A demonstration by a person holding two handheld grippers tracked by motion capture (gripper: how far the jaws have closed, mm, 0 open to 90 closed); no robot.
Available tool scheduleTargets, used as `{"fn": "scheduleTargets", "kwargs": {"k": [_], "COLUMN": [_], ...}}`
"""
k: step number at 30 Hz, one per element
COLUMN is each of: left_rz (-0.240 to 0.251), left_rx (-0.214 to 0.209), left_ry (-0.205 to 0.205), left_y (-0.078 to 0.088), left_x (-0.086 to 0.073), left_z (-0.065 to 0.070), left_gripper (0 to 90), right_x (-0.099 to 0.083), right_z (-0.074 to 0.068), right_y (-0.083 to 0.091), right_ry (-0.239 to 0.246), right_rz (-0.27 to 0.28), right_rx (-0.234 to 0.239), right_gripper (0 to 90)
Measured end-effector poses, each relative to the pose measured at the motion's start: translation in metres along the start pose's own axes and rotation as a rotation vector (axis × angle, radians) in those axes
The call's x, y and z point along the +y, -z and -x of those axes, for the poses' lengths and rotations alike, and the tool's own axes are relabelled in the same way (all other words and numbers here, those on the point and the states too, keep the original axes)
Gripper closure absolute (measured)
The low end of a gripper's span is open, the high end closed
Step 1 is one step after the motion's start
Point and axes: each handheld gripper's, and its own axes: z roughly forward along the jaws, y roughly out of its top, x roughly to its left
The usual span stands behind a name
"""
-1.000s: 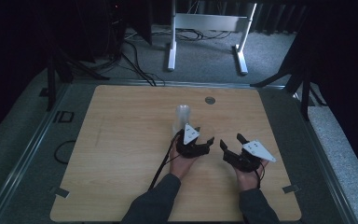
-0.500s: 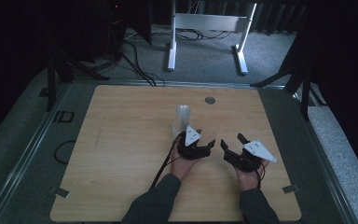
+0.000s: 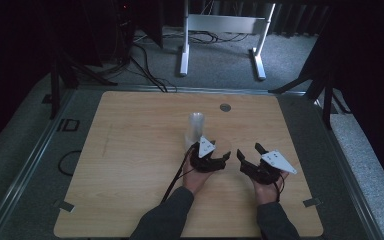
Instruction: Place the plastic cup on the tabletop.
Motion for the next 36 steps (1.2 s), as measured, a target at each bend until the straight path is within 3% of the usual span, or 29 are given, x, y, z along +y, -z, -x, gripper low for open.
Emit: {"fn": "scheduleTargets", "kwargs": {"k": [9,24,36], "left_rz": [-0.035,-0.086,-0.085], "left_rx": [-0.011,-0.028,-0.012], "left_ry": [0.004,-0.009,-0.012], "left_y": [0.000,0.005,0.020], "left_x": [-0.003,-0.005,-0.009], "left_z": [0.001,0.002,-0.002], "left_gripper": [25.3,13.6,9.7], "right_x": [0.000,-0.001,-0.001], "right_z": [0.000,-0.001,0.000], "right_y": [0.000,0.000,0.000], "right_ry": [0.001,0.002,-0.002], "right_rz": [-0.001,-0.003,0.002], "right_rx": [0.000,0.000,-0.005], "right_gripper": [25.6,25.6,25.6]}}
